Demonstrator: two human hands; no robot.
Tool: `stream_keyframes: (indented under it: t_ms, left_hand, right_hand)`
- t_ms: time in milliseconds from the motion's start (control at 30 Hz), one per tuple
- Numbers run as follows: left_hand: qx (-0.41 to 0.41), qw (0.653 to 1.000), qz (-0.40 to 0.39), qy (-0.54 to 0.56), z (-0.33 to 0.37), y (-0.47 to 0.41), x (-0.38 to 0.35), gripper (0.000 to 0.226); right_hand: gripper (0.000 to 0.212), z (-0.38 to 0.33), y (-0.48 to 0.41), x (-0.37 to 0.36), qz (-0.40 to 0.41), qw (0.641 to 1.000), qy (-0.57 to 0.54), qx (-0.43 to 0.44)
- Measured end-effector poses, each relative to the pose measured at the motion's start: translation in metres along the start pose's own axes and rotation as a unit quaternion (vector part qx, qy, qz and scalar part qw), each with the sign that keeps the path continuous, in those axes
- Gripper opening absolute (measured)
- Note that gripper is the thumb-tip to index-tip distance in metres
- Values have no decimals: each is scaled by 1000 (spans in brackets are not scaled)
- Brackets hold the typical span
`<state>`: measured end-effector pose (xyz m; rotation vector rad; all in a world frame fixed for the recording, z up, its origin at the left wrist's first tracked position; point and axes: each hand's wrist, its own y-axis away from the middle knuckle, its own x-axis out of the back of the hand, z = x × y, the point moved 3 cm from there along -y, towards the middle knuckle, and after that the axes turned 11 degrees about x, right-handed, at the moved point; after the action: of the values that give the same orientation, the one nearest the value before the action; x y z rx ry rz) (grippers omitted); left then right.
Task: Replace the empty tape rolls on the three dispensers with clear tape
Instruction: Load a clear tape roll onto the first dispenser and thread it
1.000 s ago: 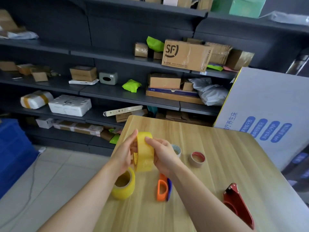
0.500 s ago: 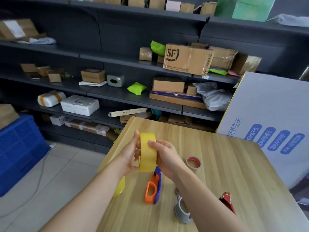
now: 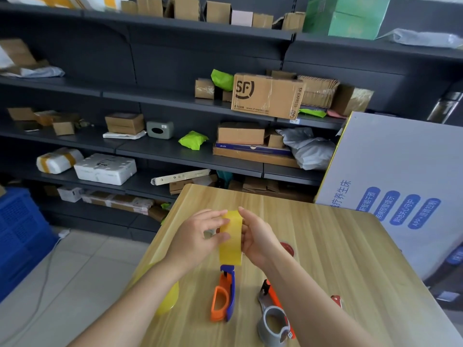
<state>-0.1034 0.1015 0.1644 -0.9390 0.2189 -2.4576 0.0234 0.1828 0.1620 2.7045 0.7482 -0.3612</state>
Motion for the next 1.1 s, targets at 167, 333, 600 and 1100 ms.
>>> stream_keyframes:
  t_ms: [167,333,600,1100]
  left_hand:
    - [-59,997,26,-44,3,-7,-3,29]
    - [-123,986,19,-111,3,-7,-4,46]
    - [26,997,-68,-27,-8,-10,-11,65]
    - [211,960,-68,169,-22,-27,4,21]
  right_hand:
    - [47,1,-5,0,2,1000,13,-14]
    - [43,2,-10,2,8,999,1,-35]
    - [38,-5,-10,3,-1,998,11,-60]
    - [43,2,9,-10,-94,995,37,-17]
